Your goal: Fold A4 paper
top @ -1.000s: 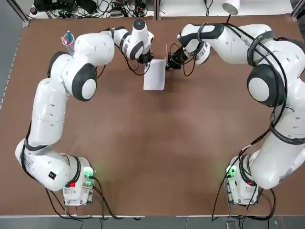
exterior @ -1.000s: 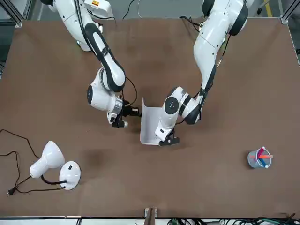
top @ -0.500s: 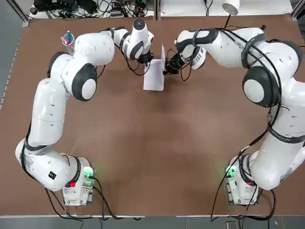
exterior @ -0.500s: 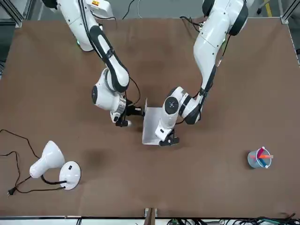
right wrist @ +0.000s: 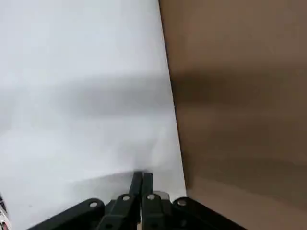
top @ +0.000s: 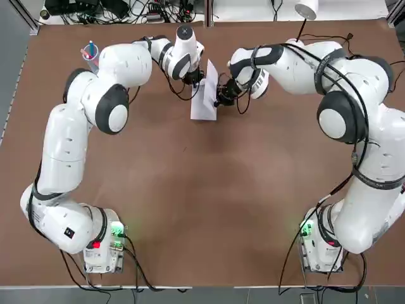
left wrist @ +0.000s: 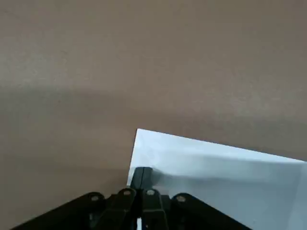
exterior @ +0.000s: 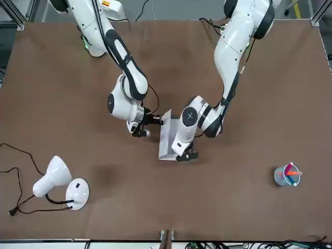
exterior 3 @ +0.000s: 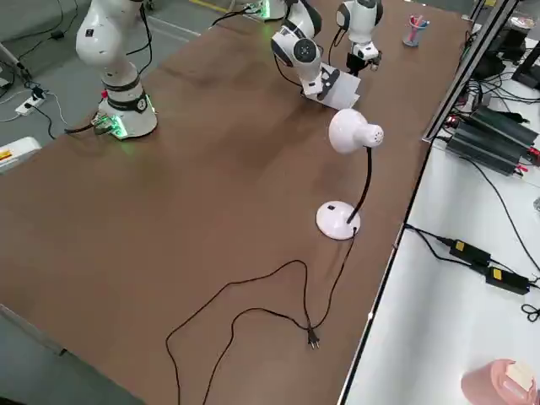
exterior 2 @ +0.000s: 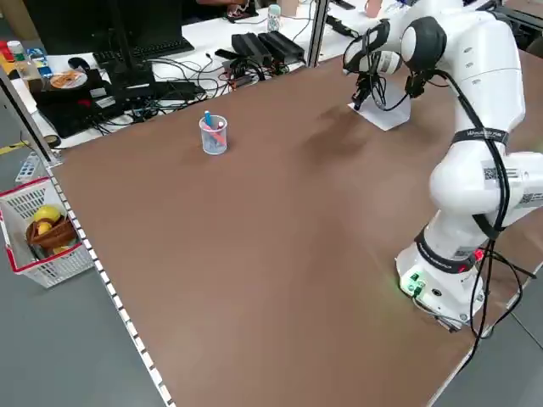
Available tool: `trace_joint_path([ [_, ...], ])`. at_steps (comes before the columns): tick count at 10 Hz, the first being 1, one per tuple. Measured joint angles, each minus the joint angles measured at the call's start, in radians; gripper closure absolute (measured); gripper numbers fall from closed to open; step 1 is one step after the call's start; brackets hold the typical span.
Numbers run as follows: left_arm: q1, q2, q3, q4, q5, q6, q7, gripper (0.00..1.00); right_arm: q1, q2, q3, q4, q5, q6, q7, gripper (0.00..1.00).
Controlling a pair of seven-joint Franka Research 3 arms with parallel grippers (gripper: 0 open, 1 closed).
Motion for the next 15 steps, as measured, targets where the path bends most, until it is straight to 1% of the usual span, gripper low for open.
trace_joint_path([
  [4,0.000,0.000,0.000,0.000,0.000,0.000,0.000,0.99,0.025,0.030,0.000,0.000,0.002,0.018,0.000,0.95],
  [7,0.000,0.000,0.000,0.000,0.000,0.000,0.008,0.99,0.040,0.037,0.000,0.000,0.003,0.039,0.000,0.95],
  [9,0.002,0.000,0.006,0.004,0.012,-0.004,0.083,0.99,0.049,0.040,0.000,0.000,0.003,0.053,0.000,0.95],
  [12,0.047,-0.009,0.030,0.038,0.030,-0.142,0.196,0.99,0.057,0.048,0.000,0.000,0.003,0.065,0.000,0.95],
  [15,0.076,-0.057,0.024,0.048,0.030,-0.250,0.244,0.99,0.059,0.060,0.000,0.013,0.003,0.073,-0.002,0.95],
])
